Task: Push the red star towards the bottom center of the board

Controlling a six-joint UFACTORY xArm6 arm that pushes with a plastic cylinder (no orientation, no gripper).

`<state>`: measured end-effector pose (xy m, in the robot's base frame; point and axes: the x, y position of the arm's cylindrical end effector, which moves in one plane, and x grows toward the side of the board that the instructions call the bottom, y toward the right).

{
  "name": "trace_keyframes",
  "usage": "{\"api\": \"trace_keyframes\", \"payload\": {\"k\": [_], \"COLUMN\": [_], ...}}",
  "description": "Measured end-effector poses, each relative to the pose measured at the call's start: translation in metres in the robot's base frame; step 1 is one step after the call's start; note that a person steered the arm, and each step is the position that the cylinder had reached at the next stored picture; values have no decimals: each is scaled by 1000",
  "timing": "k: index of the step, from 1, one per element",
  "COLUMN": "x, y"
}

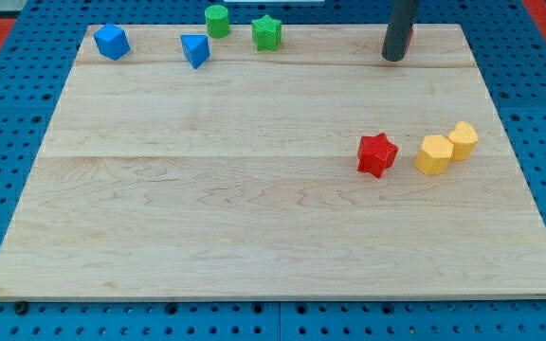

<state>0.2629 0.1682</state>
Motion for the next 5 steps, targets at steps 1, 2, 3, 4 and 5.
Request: {"api": "trace_keyframes", "payload": {"k": [1,2,3,4,5], "x": [5,26,51,71,90], "y": [0,0,0,3,3]}}
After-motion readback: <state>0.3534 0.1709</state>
